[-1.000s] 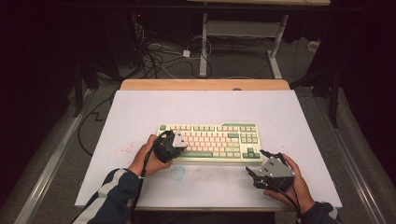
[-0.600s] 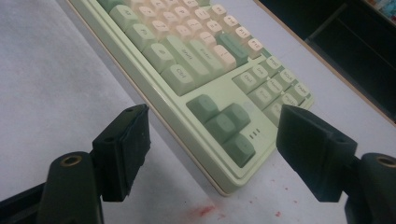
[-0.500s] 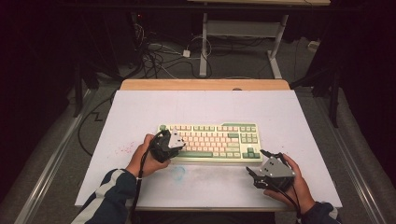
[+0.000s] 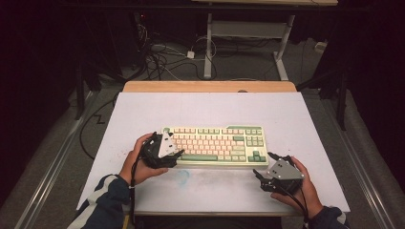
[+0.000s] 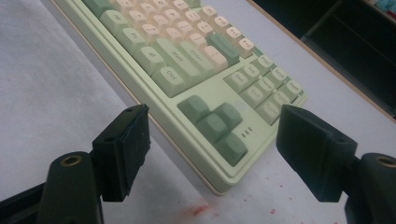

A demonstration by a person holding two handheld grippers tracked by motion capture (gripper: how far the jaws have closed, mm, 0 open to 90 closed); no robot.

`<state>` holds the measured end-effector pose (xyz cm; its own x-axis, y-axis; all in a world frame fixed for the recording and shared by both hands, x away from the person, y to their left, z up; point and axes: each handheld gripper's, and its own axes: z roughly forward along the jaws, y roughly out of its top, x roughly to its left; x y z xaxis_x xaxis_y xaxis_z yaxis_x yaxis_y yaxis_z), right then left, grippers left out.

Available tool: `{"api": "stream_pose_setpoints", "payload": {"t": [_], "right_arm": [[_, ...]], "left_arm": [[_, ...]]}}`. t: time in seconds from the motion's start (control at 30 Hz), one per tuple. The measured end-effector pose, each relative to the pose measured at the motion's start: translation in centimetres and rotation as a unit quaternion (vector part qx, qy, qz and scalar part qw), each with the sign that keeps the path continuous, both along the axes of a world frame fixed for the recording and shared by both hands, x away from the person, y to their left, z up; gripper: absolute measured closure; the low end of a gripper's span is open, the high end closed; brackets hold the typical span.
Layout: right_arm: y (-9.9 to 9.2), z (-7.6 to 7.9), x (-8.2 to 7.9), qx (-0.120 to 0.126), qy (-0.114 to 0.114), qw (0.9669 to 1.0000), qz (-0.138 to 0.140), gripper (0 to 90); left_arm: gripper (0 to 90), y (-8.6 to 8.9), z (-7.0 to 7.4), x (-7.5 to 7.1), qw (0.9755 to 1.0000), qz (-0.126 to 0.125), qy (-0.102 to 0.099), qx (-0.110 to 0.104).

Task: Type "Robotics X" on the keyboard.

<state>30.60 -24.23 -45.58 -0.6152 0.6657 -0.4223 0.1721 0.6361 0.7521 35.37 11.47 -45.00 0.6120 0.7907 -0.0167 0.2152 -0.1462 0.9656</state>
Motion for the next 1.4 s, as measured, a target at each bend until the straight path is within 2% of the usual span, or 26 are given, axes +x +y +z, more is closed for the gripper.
{"api": "stream_pose_setpoints", "payload": {"t": [0.07,0.13,0.3,0.47,0.53,0.6,0.8,1.03,1.17,1.3,1.4], "right_arm": [[0.0,0.0,0.0,0.001,0.0,1.0,-0.001,27.0],[-0.1,0.1,0.0,0.003,-0.001,1.0,-0.003,27.0],[-0.1,0.1,0.1,0.007,0.0,1.0,-0.006,27.0],[-0.1,0.1,0.1,0.007,0.002,1.0,-0.006,26.9],[0.0,0.1,0.1,0.008,0.003,0.9999,-0.007,27.0],[0.1,0.1,0.1,0.008,0.004,0.9999,-0.006,27.0],[0.4,0.1,0.4,0.013,0.005,0.9999,-0.003,27.0],[0.8,0.3,1.0,0.03,0.018,0.9994,-0.001,27.1],[1.2,0.4,1.2,0.034,0.018,0.9993,0.002,27.1],[1.7,0.6,1.4,0.036,0.018,0.9992,0.007,27.1],[2.1,0.5,1.3,0.033,0.016,0.9992,0.013,27.1]], "left_arm": [[24.5,0.4,-0.1,-0.2,1.0,0.005,-0.002,-0.005],[23.4,0.8,-0.2,-0.5,0.9998,0.012,-0.013,-0.006],[21.3,2.0,-0.6,-1.3,0.9997,0.019,-0.015,-0.005],[21.6,3.1,-1.4,-1.9,0.9992,0.035,-0.016,0.0],[22.1,3.5,-1.5,-2.1,0.9992,0.037,-0.011,-0.008],[22.0,3.9,-1.8,-2.3,0.999,0.043,-0.011,-0.002],[21.8,5.1,-2.8,-2.7,0.9983,0.058,0.007,0.003],[21.8,5.7,-3.4,-3.5,0.9975,0.068,0.018,0.011],[22.1,6.0,-3.5,-3.5,0.997,0.073,0.025,0.011],[27.5,6.1,-3.4,-3.4,0.9966,0.077,0.031,0.001],[40.2,6.3,-3.4,-3.2,0.9953,0.084,0.048,-0.004]]}}
